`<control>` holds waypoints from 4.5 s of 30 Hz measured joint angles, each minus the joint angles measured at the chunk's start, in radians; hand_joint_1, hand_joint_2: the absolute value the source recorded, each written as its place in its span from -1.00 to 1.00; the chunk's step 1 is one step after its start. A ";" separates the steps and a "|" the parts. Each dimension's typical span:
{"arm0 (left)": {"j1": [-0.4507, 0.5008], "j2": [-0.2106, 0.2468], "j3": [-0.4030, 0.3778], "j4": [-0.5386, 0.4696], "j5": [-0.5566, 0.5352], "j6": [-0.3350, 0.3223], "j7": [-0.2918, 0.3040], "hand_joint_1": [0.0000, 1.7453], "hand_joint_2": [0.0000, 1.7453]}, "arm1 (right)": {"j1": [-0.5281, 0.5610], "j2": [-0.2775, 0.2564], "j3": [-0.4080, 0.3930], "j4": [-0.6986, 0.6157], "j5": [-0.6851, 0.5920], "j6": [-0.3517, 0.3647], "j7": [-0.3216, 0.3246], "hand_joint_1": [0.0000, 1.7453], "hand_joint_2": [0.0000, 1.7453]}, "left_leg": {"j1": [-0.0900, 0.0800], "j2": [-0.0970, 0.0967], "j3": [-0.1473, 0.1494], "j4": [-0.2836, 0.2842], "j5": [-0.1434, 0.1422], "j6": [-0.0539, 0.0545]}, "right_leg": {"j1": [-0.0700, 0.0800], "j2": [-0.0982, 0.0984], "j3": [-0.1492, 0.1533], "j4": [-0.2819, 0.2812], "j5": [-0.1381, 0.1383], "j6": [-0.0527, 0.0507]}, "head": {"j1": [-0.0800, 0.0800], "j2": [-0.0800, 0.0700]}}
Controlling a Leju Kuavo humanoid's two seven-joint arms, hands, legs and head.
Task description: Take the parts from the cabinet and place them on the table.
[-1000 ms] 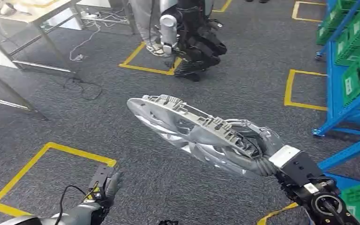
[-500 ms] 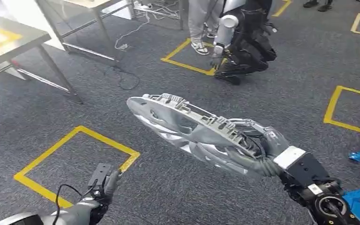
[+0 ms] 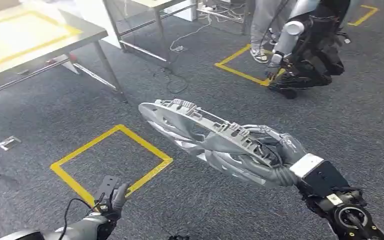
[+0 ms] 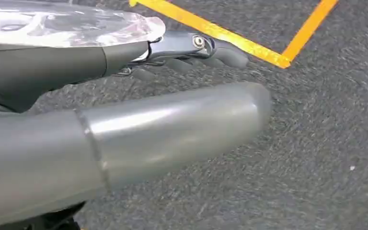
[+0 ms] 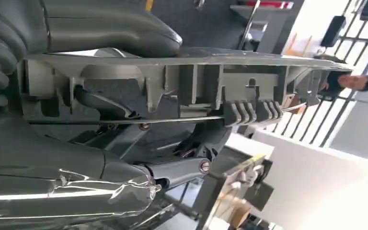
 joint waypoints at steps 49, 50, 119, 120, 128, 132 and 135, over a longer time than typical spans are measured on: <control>-0.019 0.000 0.000 0.000 -0.031 0.048 -0.002 -1.00 -1.00 | -0.001 0.000 -0.014 0.026 0.020 0.013 -0.021 1.00 1.00 | -0.008 -0.067 0.141 -0.276 0.129 0.061 | 0.000 0.019 -0.110 0.268 -0.117 0.048 | 0.017 0.000; -0.017 0.000 0.000 0.000 -0.024 0.039 -0.002 -1.00 -1.00 | -0.003 0.000 -0.014 0.026 0.016 0.014 -0.019 1.00 1.00 | -0.008 -0.084 0.145 -0.275 0.128 0.059 | 0.000 0.029 -0.072 0.174 -0.061 0.043 | 0.018 0.000; -0.006 0.007 0.001 0.000 0.000 -0.017 0.023 -1.00 -1.00 | -0.020 0.001 -0.014 0.032 -0.007 0.003 -0.024 1.00 1.00 | -0.020 -0.001 0.169 -0.252 0.077 0.030 | 0.009 0.015 0.008 -0.016 0.003 0.011 | 0.014 0.000; -0.009 0.008 0.001 0.000 0.000 -0.017 0.022 -1.00 -1.00 | -0.022 0.001 -0.014 0.032 -0.007 0.002 -0.024 1.00 1.00 | -0.015 0.001 0.135 -0.191 0.046 0.024 | 0.007 0.012 0.011 -0.017 0.001 0.008 | 0.008 0.000; -0.001 0.013 0.001 0.000 0.001 -0.017 0.023 -1.00 -1.00 | -0.018 0.001 -0.011 0.033 -0.007 0.003 -0.024 1.00 1.00 | 0.004 0.015 0.111 -0.263 0.154 0.011 | 0.006 0.014 0.039 -0.012 -0.036 0.023 | -0.002 0.000; -0.002 0.013 0.001 0.000 0.001 -0.017 0.023 -1.00 -1.00 | -0.019 0.001 -0.011 0.032 -0.007 0.002 -0.024 1.00 1.00 | -0.006 0.008 0.128 -0.274 0.124 0.043 | 0.010 0.016 0.052 -0.007 -0.044 0.043 | 0.003 0.000; -0.003 0.014 0.001 0.000 0.001 -0.017 0.023 -1.00 -1.00 | -0.022 0.001 -0.011 0.032 -0.007 0.003 -0.024 1.00 1.00 | -0.004 0.005 0.157 -0.279 0.110 0.064 | 0.006 0.016 0.001 0.106 -0.090 0.052 | 0.013 0.000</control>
